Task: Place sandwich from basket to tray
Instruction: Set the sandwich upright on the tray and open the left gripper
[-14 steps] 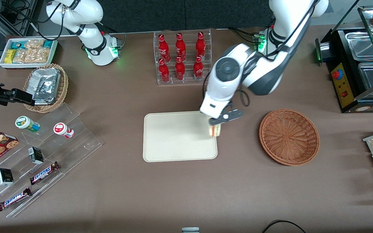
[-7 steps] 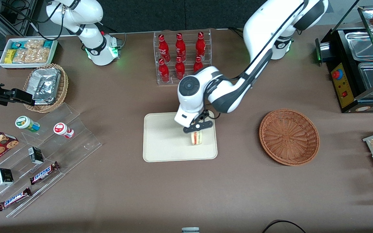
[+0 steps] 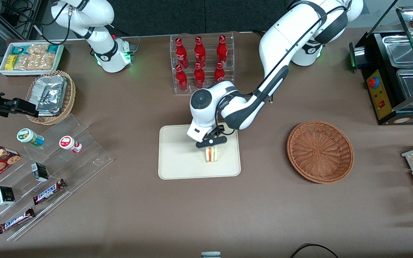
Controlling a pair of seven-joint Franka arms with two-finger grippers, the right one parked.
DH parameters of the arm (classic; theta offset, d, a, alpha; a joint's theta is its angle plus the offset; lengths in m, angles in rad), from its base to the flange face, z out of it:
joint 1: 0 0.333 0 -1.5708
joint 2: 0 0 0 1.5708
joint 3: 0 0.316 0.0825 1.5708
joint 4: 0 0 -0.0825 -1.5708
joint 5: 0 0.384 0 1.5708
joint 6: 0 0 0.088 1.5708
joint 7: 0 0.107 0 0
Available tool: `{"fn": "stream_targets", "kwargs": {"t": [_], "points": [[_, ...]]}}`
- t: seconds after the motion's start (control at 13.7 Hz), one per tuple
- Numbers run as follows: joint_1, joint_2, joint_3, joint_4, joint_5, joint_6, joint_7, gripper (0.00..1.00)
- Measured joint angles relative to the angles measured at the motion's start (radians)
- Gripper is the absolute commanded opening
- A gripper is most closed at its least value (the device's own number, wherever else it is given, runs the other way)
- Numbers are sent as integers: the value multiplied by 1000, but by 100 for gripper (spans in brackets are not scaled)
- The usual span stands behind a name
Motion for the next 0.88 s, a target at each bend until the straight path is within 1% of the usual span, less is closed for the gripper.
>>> {"fn": "stream_targets", "kwargs": {"t": [0.07,0.15,0.22,0.66,0.88], "points": [[-1,3,0,0,1,4,0,26],[-1,3,0,1,1,5,0,79],[-2,3,0,2,2,5,0,99],[3,-10,3,42,12,-13,-4,100],[30,-102,6,88,-4,-155,-37,100]]}}
